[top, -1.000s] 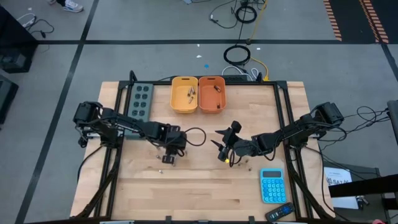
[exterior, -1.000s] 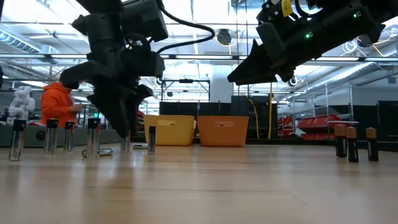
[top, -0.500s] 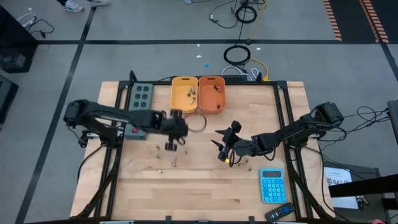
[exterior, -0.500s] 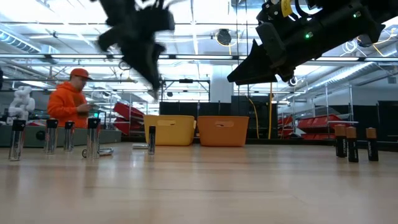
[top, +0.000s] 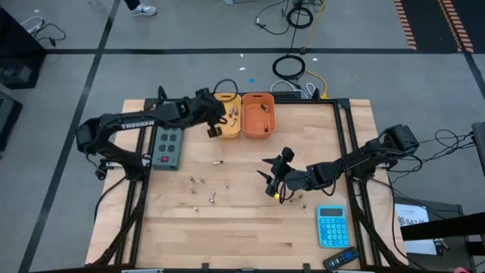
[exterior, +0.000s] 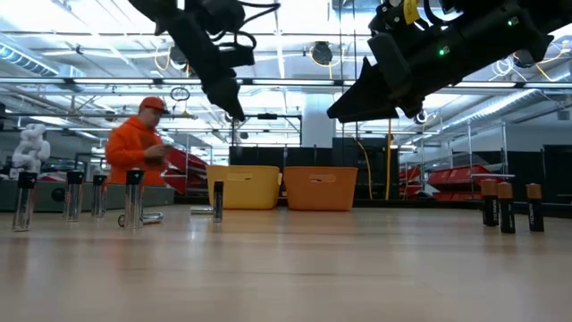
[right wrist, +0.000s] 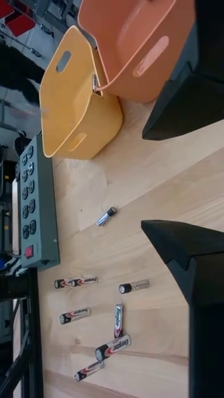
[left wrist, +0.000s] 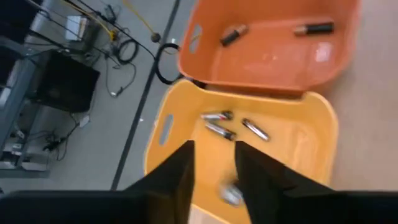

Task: Sort batteries
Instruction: Put the silver battery into the yellow bin

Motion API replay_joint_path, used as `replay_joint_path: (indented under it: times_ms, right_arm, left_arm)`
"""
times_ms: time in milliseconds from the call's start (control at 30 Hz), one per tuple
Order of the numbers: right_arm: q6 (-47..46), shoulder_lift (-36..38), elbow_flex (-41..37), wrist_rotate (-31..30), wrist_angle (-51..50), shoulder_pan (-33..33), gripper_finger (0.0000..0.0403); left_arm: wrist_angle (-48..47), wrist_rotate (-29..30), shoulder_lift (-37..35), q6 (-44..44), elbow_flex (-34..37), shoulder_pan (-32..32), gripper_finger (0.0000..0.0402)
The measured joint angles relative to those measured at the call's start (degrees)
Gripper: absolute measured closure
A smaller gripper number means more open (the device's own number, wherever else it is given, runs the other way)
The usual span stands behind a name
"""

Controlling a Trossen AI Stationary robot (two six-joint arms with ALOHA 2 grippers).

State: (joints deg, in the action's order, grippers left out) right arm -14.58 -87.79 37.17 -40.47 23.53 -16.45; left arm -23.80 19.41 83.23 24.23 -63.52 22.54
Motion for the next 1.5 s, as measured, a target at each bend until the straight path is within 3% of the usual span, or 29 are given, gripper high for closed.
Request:
replay_joint_path:
  times_ms: [133, 333, 467, 667, 833, 1067, 1500]
  right_arm:
    - [0.0, 0.0, 0.0, 0.0, -0.6, 0.1, 0.0190]
    - [-0.4, 0.0, 0.0, 0.0, -0.7, 0.3, 0.0190]
    - [-0.7, 0.0, 0.0, 0.0, -0.5, 0.3, 0.0190]
    - [-1.1, 0.0, 0.0, 0.1, -0.2, 0.3, 0.0190]
    - [-1.0, 0.0, 0.0, 0.3, -0.2, 0.2, 0.0190]
    - [-0.9, 0.0, 0.0, 0.3, -0.2, 0.2, 0.0190]
    - [-0.6, 0.0, 0.0, 0.3, -0.6, 0.2, 0.0190]
  left_arm:
    - [-2.5, -0.7, -0.9, 0.1, -0.1, 0.1, 0.0229]
    - [-13.6, -17.7, -1.8, -9.8, -1.4, -5.8, 0.0223]
    - [-18.6, -21.5, 0.2, -15.8, -1.3, -13.7, 0.0225]
    - [-18.6, -21.8, 4.0, -20.0, 0.3, -27.1, 0.0225]
    - [-16.4, -16.7, 7.9, -23.8, 0.3, -32.5, 0.0225]
    - [-10.6, -13.6, 13.6, -23.4, 0.3, -33.9, 0.0217]
    - [-5.4, -13.5, 20.2, -20.8, 0.3, -33.4, 0.0216]
